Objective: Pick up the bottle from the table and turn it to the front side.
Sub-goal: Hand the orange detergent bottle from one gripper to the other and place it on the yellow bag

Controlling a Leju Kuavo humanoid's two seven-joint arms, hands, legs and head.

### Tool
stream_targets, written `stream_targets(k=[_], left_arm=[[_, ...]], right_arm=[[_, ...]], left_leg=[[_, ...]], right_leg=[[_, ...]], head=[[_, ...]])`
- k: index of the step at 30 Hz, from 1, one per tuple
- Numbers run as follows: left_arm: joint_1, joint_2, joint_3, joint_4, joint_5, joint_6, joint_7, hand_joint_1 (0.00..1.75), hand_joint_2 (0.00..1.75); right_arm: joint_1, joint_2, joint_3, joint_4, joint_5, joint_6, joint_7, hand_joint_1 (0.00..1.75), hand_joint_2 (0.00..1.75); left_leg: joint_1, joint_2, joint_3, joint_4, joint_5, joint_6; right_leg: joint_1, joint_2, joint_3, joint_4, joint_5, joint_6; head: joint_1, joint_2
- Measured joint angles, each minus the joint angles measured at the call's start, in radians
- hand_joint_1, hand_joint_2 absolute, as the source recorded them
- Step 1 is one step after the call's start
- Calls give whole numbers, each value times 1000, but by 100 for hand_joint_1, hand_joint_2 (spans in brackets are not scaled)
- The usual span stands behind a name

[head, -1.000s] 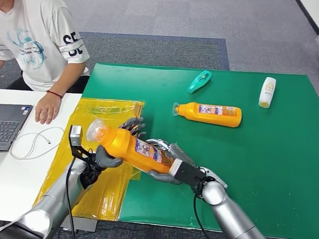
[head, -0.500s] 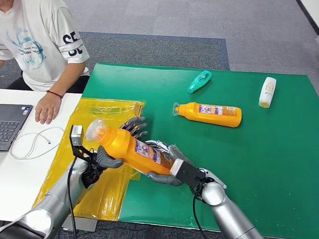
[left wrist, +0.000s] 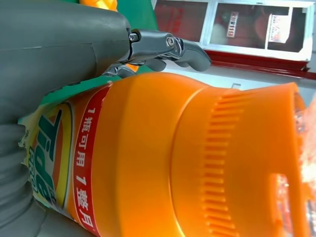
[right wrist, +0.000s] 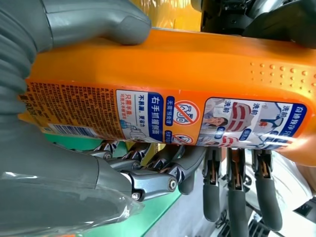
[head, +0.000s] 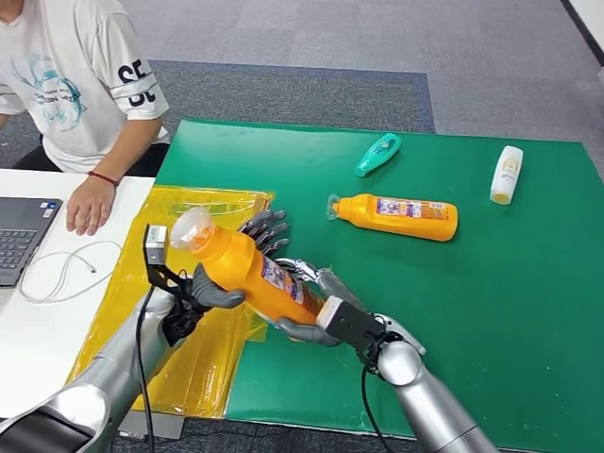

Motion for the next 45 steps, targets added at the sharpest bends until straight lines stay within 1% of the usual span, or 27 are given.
stream_targets(k=[6,8,10,12,19,25,33,37,38,41,42,45], left_arm=[[-1,-4,-1,12,8,21,9,0,175],[-1,-5,-1,14,8,33,13,22,175],[-1,-6,-1,15,8,49,20,109,175],[0,-9,-1,15,7,69,28,175,175],[9,-23,-2,10,0,135,54,175,175],[12,-29,-2,2,6,156,78,175,175],[28,-31,-2,-13,-1,182,78,175,175],[36,-31,-2,-21,-12,193,73,175,0],[38,-31,-2,-24,-17,197,71,175,0],[44,-31,-2,-32,-28,207,65,175,0],[46,-31,-2,-35,-32,211,63,175,0],[52,-29,0,-46,-47,222,58,175,0]], right_arm=[[0,6,1,0,41,-39,2,175,175],[1,8,1,0,53,-50,5,175,175],[1,9,1,0,62,-60,10,175,175],[2,9,-1,0,68,-67,15,175,175],[11,9,-12,0,83,-81,21,175,175],[20,9,-19,0,107,-88,21,175,175],[27,9,-21,0,139,-108,24,175,175],[30,10,-23,0,142,-111,26,175,175],[31,10,-23,0,142,-112,26,165,175],[34,12,-24,0,142,-112,28,35,175],[35,13,-25,0,143,-112,28,1,175],[38,14,-25,0,146,-110,30,0,175]], left_leg=[[0,0,0,0,0,0],[0,0,0,0,0,0],[0,0,0,0,0,0],[0,0,0,0,0,0],[0,0,0,0,0,0],[0,0,0,0,0,0],[0,0,0,0,0,0],[0,0,0,0,0,0],[0,0,0,0,0,0],[0,0,0,0,0,0],[0,0,0,0,0,0],[0,0,0,0,0,0]], right_leg=[[0,0,0,0,0,0],[0,0,0,0,0,0],[0,0,0,0,0,0],[0,0,0,0,0,0],[0,0,0,0,0,0],[0,0,0,0,0,0],[0,0,0,0,0,0],[0,0,0,0,0,0],[0,0,0,0,0,0],[0,0,0,0,0,0],[0,0,0,0,0,0],[0,0,0,0,0,0]], head=[[0,0],[0,0],[0,0],[0,0],[0,0],[0,0],[0,0],[0,0],[0,0],[0,0],[0,0],[0,0]])
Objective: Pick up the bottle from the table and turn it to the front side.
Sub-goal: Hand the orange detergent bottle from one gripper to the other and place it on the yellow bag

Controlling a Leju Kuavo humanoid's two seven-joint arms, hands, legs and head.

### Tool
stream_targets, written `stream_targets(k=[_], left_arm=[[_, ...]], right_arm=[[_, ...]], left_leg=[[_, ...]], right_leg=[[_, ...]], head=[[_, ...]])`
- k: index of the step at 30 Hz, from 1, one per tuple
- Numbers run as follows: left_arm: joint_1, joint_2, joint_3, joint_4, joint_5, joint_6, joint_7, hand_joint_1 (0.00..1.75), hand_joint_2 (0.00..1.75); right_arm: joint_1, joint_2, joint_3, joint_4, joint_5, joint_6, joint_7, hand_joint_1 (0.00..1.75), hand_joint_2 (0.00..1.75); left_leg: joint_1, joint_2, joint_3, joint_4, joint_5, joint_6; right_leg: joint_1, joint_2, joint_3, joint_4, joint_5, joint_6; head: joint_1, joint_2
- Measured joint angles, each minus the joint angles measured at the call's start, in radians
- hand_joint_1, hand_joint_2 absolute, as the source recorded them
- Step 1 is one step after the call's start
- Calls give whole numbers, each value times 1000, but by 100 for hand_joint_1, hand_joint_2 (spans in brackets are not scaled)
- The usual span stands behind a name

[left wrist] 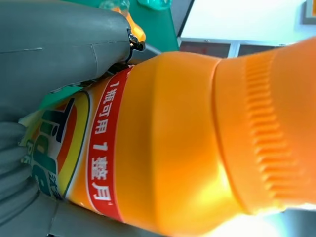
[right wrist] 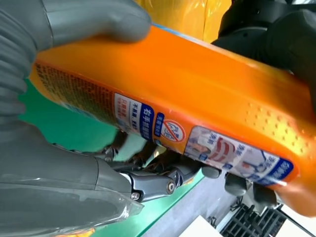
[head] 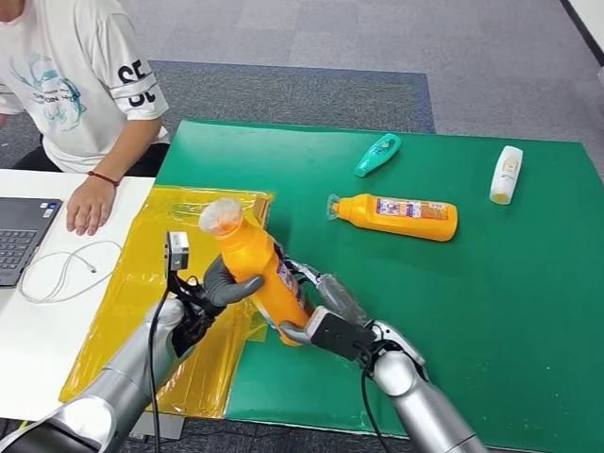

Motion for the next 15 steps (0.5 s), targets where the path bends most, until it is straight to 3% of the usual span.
stream_targets(k=[15], left_arm=[[53,11,8,-92,-59,33,-17,175,0]], right_arm=[[3,10,-9,11,-45,30,9,0,175]], left_leg=[[0,0,0,0,0,0]], right_leg=[[0,0,0,0,0,0]], head=[[0,0]])
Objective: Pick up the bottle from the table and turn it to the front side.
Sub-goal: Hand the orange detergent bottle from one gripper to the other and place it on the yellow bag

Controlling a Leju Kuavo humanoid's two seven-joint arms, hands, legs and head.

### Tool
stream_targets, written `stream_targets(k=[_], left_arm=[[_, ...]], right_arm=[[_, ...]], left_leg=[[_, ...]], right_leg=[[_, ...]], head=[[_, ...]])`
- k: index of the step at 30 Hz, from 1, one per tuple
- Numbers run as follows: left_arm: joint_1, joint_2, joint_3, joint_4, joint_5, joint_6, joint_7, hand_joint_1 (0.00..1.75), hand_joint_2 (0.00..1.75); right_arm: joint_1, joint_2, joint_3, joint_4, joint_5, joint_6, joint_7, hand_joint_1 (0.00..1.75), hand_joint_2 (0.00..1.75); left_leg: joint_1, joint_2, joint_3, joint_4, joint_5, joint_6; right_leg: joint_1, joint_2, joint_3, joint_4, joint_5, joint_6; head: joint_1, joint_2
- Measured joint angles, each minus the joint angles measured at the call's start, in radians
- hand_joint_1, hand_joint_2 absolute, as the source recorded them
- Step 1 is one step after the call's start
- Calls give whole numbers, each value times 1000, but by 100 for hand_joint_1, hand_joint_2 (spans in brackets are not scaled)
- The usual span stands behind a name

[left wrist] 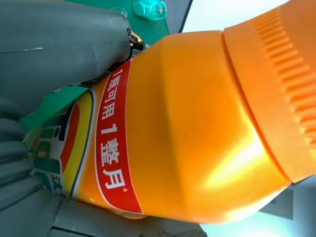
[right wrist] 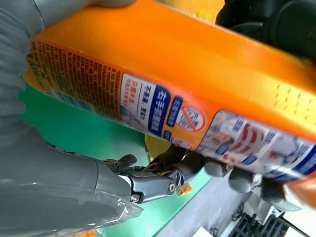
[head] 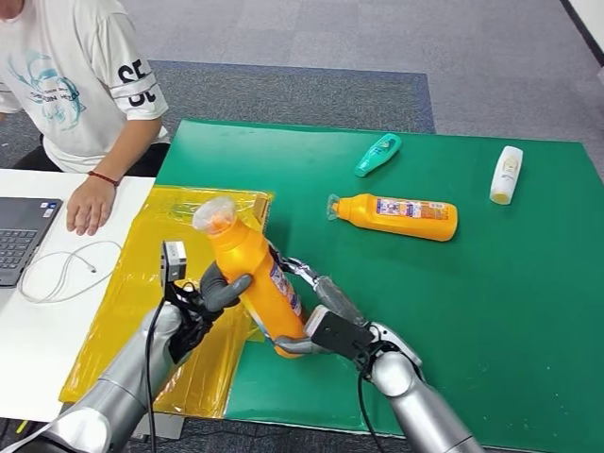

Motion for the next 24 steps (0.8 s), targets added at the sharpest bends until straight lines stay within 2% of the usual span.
stream_targets(k=[10,17,24], left_arm=[[17,3,0,-49,-53,33,-4,175,0],[31,5,-2,-75,-89,56,-14,175,0],[56,7,-11,-89,-93,58,-19,175,0]], right_arm=[[1,11,-53,35,-102,46,3,0,175],[-5,13,-159,44,-275,120,-31,0,175],[-9,13,-253,15,-333,151,-26,0,175]], left_leg=[[0,0,0,0,0,0],[0,0,0,0,0,0],[0,0,0,0,0,0]], right_leg=[[0,0,0,0,0,0],[0,0,0,0,0,0],[0,0,0,0,0,0]], head=[[0,0],[0,0],[0,0]])
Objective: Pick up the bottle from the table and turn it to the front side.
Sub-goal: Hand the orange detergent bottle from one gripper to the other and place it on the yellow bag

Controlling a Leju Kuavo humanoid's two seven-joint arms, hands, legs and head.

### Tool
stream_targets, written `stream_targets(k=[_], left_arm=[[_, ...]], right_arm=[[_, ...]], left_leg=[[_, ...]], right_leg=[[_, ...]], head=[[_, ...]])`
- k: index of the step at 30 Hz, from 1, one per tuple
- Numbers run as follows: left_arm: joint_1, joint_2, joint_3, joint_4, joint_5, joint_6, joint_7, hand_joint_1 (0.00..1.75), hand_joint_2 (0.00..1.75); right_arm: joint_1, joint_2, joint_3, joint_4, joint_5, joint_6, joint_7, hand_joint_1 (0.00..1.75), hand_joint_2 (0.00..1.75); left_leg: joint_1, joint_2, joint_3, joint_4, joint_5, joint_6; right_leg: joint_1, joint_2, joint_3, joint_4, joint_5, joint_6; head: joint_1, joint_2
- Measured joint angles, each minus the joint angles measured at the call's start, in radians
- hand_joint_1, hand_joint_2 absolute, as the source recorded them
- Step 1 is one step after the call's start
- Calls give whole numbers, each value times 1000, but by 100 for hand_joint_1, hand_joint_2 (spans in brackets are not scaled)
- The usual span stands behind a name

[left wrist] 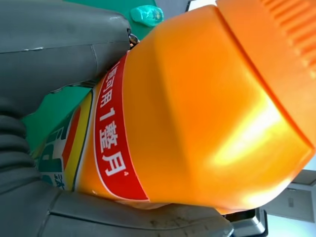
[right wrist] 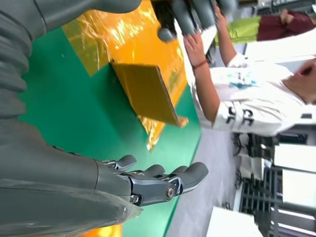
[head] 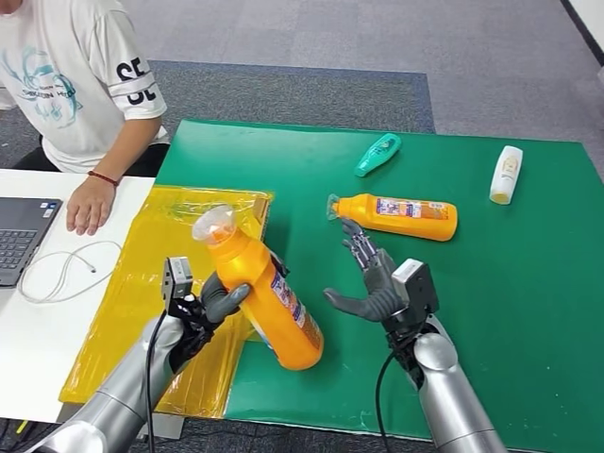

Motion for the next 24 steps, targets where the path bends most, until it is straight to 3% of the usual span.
stream_targets(k=[14,24], left_arm=[[5,9,-12,-5,-61,45,-3,175,0],[-85,63,-113,-2,-335,263,145,175,0]], right_arm=[[-1,0,-62,-8,-6,14,6,0,175],[-5,-4,-88,-4,0,22,9,0,175]], left_leg=[[0,0,0,0,0,0],[0,0,0,0,1,0]], right_leg=[[0,0,0,0,0,0],[0,0,-1,0,1,0]], head=[[0,0],[0,0]])
